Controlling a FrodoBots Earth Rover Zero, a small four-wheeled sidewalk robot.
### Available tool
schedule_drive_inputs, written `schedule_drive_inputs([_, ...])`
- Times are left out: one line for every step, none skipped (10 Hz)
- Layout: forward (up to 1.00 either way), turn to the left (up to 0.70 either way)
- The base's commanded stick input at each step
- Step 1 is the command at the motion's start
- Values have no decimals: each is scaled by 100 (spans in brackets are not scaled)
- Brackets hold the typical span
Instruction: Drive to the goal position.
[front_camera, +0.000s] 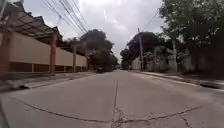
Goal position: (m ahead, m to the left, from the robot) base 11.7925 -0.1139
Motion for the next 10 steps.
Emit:
schedule_drive_inputs([100,-7])
schedule_drive_inputs([100,0])
schedule_drive_inputs([100,0])
schedule_drive_inputs([100,-12])
schedule_drive_inputs([100,-24])
schedule_drive_inputs([100,-7])
schedule_drive_inputs([100,0])
schedule_drive_inputs([100,0])
schedule_drive_inputs([100,0])
schedule_drive_inputs([100,0])
